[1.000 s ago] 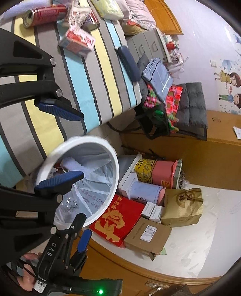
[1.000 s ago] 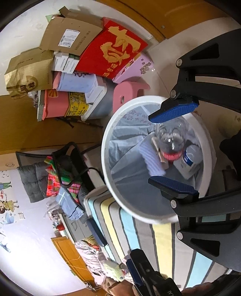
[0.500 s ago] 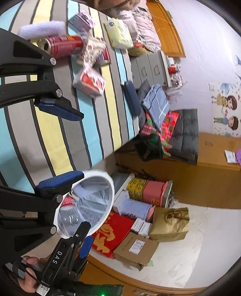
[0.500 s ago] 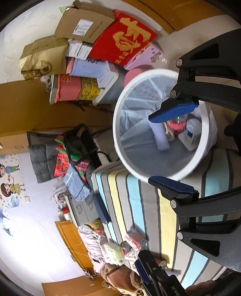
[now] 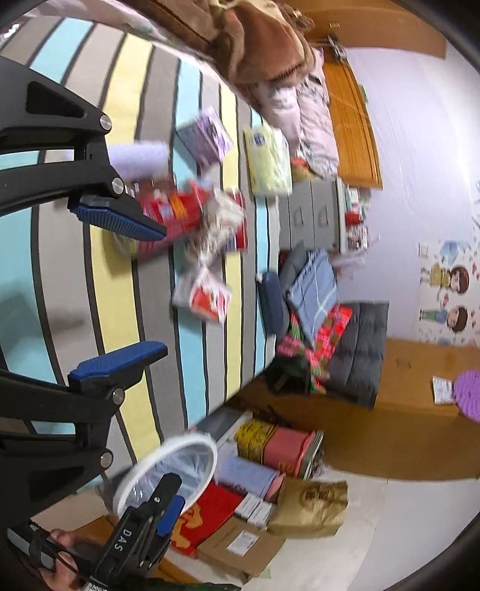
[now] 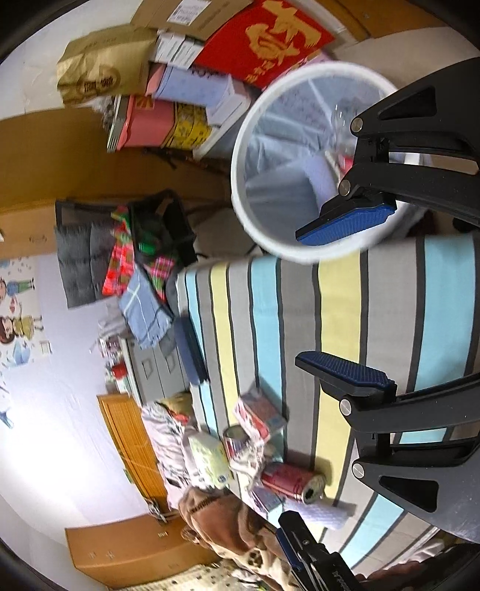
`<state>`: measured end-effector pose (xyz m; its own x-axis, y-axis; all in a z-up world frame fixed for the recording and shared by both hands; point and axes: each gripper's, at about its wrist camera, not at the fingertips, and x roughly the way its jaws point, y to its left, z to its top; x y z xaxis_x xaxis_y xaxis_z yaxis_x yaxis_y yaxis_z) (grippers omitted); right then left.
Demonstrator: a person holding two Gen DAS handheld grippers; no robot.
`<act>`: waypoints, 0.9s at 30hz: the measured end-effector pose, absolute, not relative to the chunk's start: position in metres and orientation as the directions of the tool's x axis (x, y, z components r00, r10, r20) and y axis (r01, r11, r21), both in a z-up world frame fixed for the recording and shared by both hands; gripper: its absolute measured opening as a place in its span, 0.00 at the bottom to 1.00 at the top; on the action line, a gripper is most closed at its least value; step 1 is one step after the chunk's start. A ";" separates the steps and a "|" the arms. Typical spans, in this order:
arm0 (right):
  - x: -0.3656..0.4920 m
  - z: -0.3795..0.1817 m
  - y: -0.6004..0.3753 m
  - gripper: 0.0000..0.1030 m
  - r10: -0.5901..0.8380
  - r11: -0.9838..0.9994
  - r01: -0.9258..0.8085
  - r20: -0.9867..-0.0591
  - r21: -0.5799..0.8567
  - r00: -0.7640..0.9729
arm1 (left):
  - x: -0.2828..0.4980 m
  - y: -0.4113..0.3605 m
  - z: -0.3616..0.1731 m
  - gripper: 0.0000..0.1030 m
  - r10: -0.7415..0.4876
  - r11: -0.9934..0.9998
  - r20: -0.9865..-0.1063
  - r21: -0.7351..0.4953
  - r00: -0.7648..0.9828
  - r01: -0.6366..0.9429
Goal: Collect trash
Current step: 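Move both open tools back over the table, then approach the red can with the right tool while the left tool approaches the white foam sleeve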
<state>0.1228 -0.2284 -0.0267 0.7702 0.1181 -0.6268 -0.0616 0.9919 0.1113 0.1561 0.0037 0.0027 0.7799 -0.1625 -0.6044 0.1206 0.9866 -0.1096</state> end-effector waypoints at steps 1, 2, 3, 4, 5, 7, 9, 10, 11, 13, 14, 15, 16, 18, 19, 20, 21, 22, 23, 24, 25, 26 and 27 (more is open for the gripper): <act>0.124 -0.027 -0.224 0.59 0.127 0.991 -0.074 -0.627 0.111 0.769 | 0.155 0.011 0.002 0.54 -0.151 0.988 -0.605 -0.106 0.782 0.109; 0.126 -0.027 -0.217 0.59 0.139 0.990 -0.091 -0.628 0.108 0.766 | 0.155 0.017 0.001 0.55 -0.141 0.990 -0.608 -0.103 0.781 0.099; 0.127 -0.028 -0.211 0.59 0.147 0.989 -0.103 -0.629 0.107 0.763 | 0.154 0.024 -0.001 0.55 -0.127 0.992 -0.611 -0.101 0.781 0.082; 0.129 -0.028 -0.205 0.59 0.158 0.987 -0.118 -0.631 0.105 0.760 | 0.154 0.031 -0.003 0.55 -0.114 0.993 -0.615 -0.100 0.781 0.066; 0.131 -0.028 -0.198 0.59 0.168 0.986 -0.132 -0.631 0.105 0.757 | 0.154 0.037 -0.005 0.55 -0.104 0.994 -0.619 -0.100 0.778 0.053; 0.134 -0.029 -0.186 0.59 0.187 0.982 -0.156 -0.632 0.105 0.752 | 0.153 0.052 -0.008 0.55 -0.088 0.994 -0.625 -0.108 0.776 0.025; 0.137 -0.030 -0.176 0.59 0.203 0.979 -0.178 -0.636 0.104 0.745 | 0.152 0.063 -0.012 0.55 -0.073 0.994 -0.631 -0.108 0.772 0.005; 0.138 -0.030 -0.171 0.59 0.211 0.976 -0.189 -0.635 0.103 0.743 | 0.152 0.069 -0.014 0.55 -0.065 0.994 -0.635 -0.107 0.770 -0.005; 0.139 -0.031 -0.166 0.59 0.217 0.975 -0.198 -0.636 0.103 0.740 | 0.152 0.075 -0.015 0.55 -0.057 0.994 -0.639 -0.106 0.767 -0.015; 0.142 -0.031 -0.157 0.59 0.233 0.970 -0.217 -0.639 0.105 0.733 | 0.152 0.084 -0.018 0.55 -0.042 0.994 -0.643 -0.107 0.765 -0.036; 0.144 -0.031 -0.152 0.59 0.240 0.969 -0.226 -0.639 0.105 0.731 | 0.152 0.087 -0.019 0.55 -0.039 0.993 -0.645 -0.108 0.764 -0.041; 0.145 -0.032 -0.148 0.59 0.243 0.967 -0.232 -0.640 0.104 0.728 | 0.152 0.091 -0.021 0.55 -0.033 0.993 -0.648 -0.109 0.761 -0.050; 0.147 -0.032 -0.143 0.59 0.250 0.965 -0.241 -0.641 0.103 0.725 | 0.153 0.096 -0.023 0.55 -0.029 0.992 -0.650 -0.111 0.759 -0.057; 0.151 -0.033 -0.135 0.59 0.266 0.960 -0.261 -0.643 0.105 0.718 | 0.155 0.102 -0.026 0.55 -0.025 0.991 -0.659 -0.115 0.752 -0.067; 0.152 -0.033 -0.132 0.59 0.271 0.957 -0.269 -0.644 0.105 0.715 | 0.156 0.106 -0.028 0.55 -0.027 0.990 -0.664 -0.121 0.747 -0.072; 0.154 -0.034 -0.127 0.59 0.278 0.955 -0.279 -0.645 0.103 0.712 | 0.158 0.108 -0.031 0.55 -0.033 0.989 -0.668 -0.130 0.744 -0.072; 0.155 -0.034 -0.123 0.59 0.280 0.954 -0.283 -0.645 0.102 0.711 | 0.160 0.111 -0.034 0.55 -0.038 0.988 -0.674 -0.137 0.738 -0.074; 0.157 -0.035 -0.119 0.59 0.283 0.952 -0.288 -0.646 0.101 0.709 | 0.162 0.112 -0.037 0.55 -0.039 0.987 -0.679 -0.138 0.733 -0.076; 0.159 -0.035 -0.116 0.59 0.289 0.950 -0.294 -0.645 0.104 0.707 | 0.163 0.113 -0.040 0.55 -0.041 0.988 -0.683 -0.137 0.730 -0.073; 0.161 -0.036 -0.112 0.59 0.297 0.948 -0.300 -0.646 0.108 0.703 | 0.166 0.113 -0.045 0.55 -0.047 0.989 -0.690 -0.136 0.722 -0.065; 0.163 -0.038 -0.108 0.59 0.300 0.946 -0.305 -0.650 0.110 0.698 | 0.168 0.113 -0.048 0.55 -0.051 0.989 -0.696 -0.137 0.716 -0.062; 0.164 -0.039 -0.105 0.59 0.303 0.945 -0.307 -0.652 0.111 0.695 | 0.170 0.114 -0.051 0.55 -0.056 0.988 -0.702 -0.140 0.710 -0.060; 0.166 -0.040 -0.102 0.59 0.305 0.944 -0.311 -0.655 0.111 0.692 | 0.173 0.114 -0.055 0.55 -0.065 0.988 -0.711 -0.146 0.700 -0.057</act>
